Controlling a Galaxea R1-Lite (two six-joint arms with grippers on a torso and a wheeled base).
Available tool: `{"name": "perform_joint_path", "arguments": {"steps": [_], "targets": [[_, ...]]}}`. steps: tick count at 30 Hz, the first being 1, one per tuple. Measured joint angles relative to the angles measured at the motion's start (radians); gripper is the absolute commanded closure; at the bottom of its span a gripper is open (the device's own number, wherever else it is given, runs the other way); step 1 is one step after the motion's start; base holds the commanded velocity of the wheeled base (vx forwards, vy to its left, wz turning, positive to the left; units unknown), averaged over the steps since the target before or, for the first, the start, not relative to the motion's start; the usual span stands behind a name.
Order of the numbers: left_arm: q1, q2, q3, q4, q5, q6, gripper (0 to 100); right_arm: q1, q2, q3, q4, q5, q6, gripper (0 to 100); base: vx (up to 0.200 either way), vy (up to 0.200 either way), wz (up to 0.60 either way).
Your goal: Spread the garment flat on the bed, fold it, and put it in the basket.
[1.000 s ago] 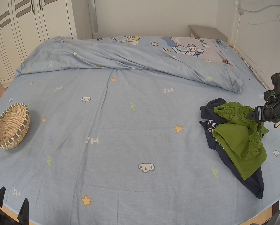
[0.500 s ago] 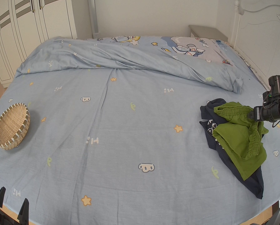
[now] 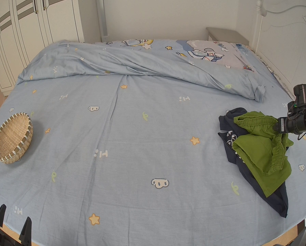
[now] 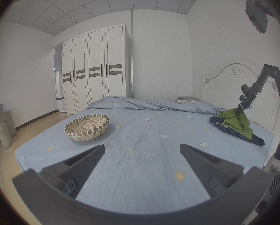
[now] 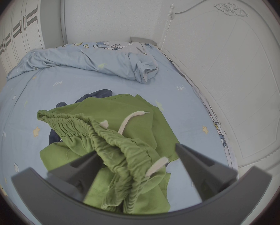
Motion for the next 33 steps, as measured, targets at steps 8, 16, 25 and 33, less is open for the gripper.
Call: {"name": "perform_joint_path", "arguments": {"steps": [8,16,25,33], "targets": [[0.0,0.0,0.0,0.0,0.0,0.0,0,-0.012,0.007,0.007,0.001,0.002,0.0,100,0.0,0.0,0.0],[-0.001,0.0,0.0,0.0,0.001,0.0,0,0.001,-0.016,0.025,0.007,0.009,-0.002,100,0.0,0.0,0.0],[-0.001,0.0,0.0,0.0,0.0,0.0,0,0.116,-0.167,0.061,0.131,0.013,0.013,100,0.0,0.0,0.0],[0.0,0.0,0.0,0.0,0.0,-0.001,0,0.356,-0.325,0.072,0.284,0.013,0.154,100,0.0,0.0,0.0]]}}
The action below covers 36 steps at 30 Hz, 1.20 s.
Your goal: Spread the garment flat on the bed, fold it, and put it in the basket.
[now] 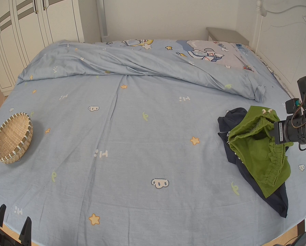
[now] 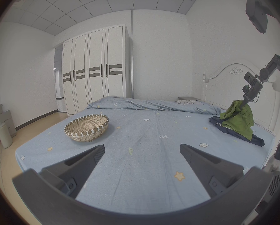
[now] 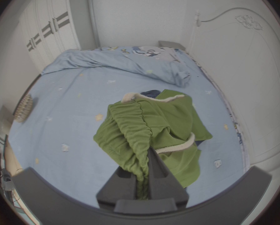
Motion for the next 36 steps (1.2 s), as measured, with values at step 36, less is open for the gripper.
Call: {"name": "perform_joint_path", "arguments": {"steps": [36], "targets": [[-0.001,0.0,0.0,0.001,-0.002,-0.001,0,0.158,-0.067,0.039,0.008,-0.016,0.054,100,0.0,0.111,0.0]]}}
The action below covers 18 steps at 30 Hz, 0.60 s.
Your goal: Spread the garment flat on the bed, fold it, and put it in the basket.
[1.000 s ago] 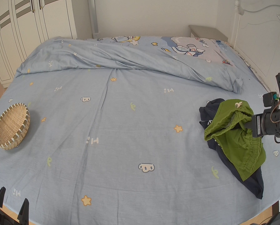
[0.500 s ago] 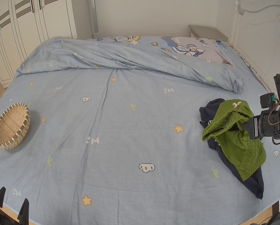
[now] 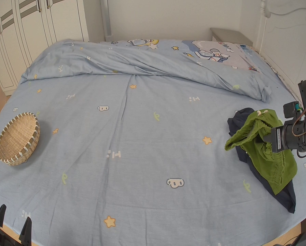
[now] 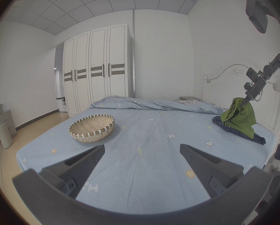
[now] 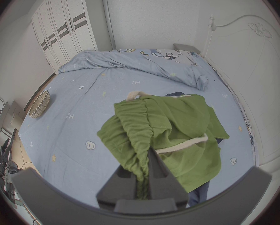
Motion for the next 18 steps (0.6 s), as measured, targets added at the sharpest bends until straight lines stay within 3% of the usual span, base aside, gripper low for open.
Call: {"name": "perform_joint_path", "arguments": {"steps": [16,18], "targets": [[0.0,0.0,0.0,0.0,0.0,0.0,0,0.0,0.001,0.001,0.0,0.001,0.0,100,0.0,0.2,0.0],[0.0,0.0,0.0,0.0,0.0,0.0,0,0.002,0.001,0.003,0.0,0.002,0.0,100,0.0,0.0,0.0]]}}
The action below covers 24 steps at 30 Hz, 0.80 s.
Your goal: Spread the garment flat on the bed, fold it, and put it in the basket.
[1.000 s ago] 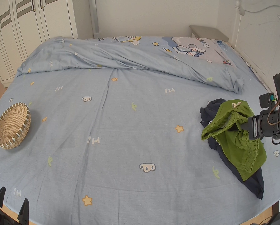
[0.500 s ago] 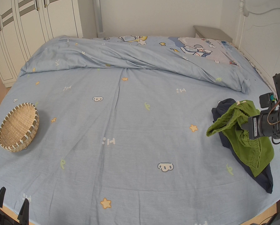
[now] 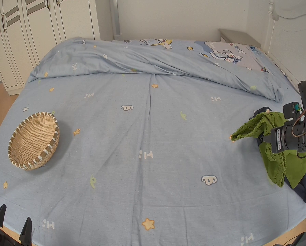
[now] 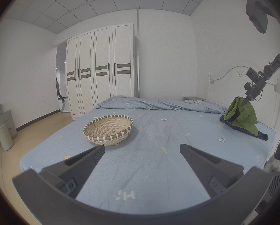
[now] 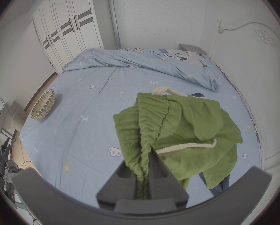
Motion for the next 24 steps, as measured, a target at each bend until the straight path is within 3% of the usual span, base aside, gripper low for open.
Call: {"name": "perform_joint_path", "arguments": {"steps": [7,16,24], "targets": [[0.0,0.0,0.0,0.0,0.001,0.0,0,0.083,0.004,-0.015,0.002,0.0,0.001,100,0.0,0.0,0.0],[0.0,0.0,0.0,0.0,0.001,0.0,0,0.286,0.111,-0.109,0.002,-0.015,0.022,100,0.0,0.0,0.0],[0.0,0.0,0.0,0.0,0.001,0.0,0,0.445,0.295,-0.302,0.0,-0.022,0.065,100,0.0,0.0,0.0]]}}
